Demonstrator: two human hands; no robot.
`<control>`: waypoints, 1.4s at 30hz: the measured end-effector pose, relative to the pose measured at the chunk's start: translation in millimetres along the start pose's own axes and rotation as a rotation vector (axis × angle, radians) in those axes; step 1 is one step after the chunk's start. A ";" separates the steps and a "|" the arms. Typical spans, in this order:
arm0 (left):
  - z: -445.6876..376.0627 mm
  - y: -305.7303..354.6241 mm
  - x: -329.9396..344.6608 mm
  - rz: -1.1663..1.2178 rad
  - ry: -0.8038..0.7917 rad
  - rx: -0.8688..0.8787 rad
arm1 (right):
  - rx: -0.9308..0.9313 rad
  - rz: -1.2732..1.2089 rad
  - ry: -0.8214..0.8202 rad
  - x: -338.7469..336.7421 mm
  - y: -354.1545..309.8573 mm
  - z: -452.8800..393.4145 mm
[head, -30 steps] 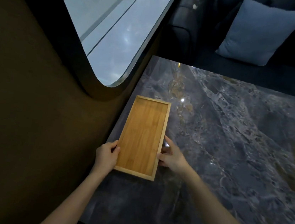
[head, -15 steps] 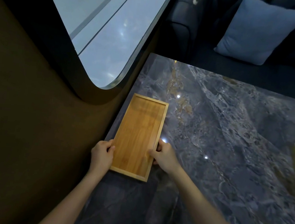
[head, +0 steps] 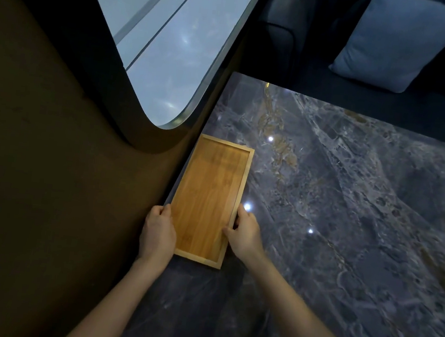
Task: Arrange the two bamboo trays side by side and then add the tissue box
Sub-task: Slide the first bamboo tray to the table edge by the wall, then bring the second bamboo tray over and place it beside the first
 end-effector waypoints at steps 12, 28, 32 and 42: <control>3.4 5.7 -5.3 -0.217 -0.035 0.038 | -0.089 -0.120 0.156 2.1 -1.8 13.0; 5.6 10.7 -4.4 -0.282 -0.053 0.022 | -0.106 -0.130 0.128 1.1 0.7 14.7; 7.4 19.4 -7.1 -0.360 -0.088 0.015 | -0.112 -0.145 0.055 -11.6 -0.9 24.1; 38.0 143.3 7.4 -0.318 -0.071 0.278 | -0.167 -0.020 0.095 -109.4 29.6 79.2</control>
Point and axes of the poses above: each hand's wrist, its own z-axis away from the middle knuckle, its own x-axis out of the palm, y = z × x, the point moved 8 cm from there along -z, towards the middle knuckle, and after that the axes turned 12 degrees about -y, right-handed, at the moved point
